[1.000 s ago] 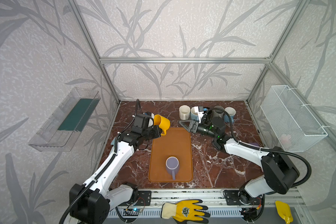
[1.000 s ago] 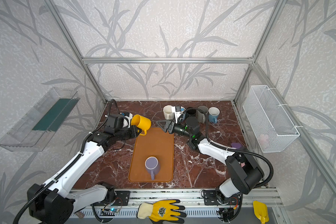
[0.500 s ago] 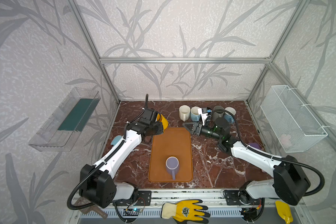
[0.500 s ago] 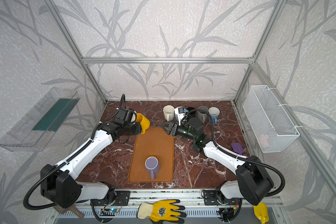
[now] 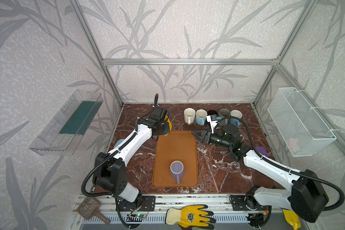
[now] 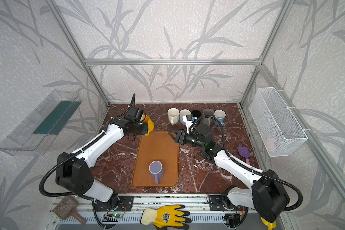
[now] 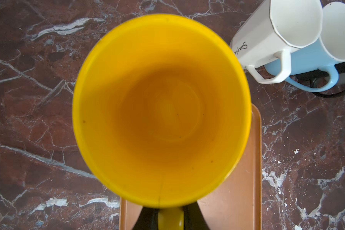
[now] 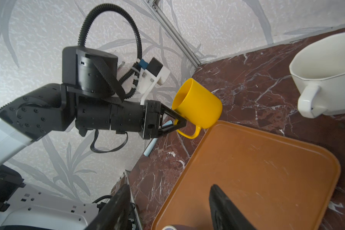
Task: Turn the mug right side up
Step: 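Carry the upright yellow mug with the left gripper toward the mug row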
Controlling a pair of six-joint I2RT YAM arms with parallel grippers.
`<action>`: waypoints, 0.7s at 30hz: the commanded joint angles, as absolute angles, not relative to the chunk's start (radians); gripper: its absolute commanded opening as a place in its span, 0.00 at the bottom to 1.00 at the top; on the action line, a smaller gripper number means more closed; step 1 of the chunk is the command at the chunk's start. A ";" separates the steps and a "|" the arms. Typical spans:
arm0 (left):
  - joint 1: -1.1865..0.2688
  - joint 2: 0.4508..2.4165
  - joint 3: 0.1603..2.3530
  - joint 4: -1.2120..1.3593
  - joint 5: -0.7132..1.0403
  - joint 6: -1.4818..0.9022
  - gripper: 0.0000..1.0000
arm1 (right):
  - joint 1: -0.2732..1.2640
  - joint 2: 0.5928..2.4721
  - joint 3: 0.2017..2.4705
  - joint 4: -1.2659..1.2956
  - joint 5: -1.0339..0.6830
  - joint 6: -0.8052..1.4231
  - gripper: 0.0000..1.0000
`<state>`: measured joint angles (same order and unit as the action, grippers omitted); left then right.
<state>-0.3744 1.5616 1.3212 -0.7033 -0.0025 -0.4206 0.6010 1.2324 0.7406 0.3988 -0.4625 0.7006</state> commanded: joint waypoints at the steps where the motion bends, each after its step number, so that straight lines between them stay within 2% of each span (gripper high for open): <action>1: -0.383 1.582 1.394 -0.681 -0.041 -0.392 0.00 | 0.597 1.189 0.728 0.334 -0.440 0.655 0.63; 21: -0.398 1.861 1.660 -0.741 -0.062 -0.318 0.00 | 0.595 1.020 0.697 0.118 -0.340 0.557 0.62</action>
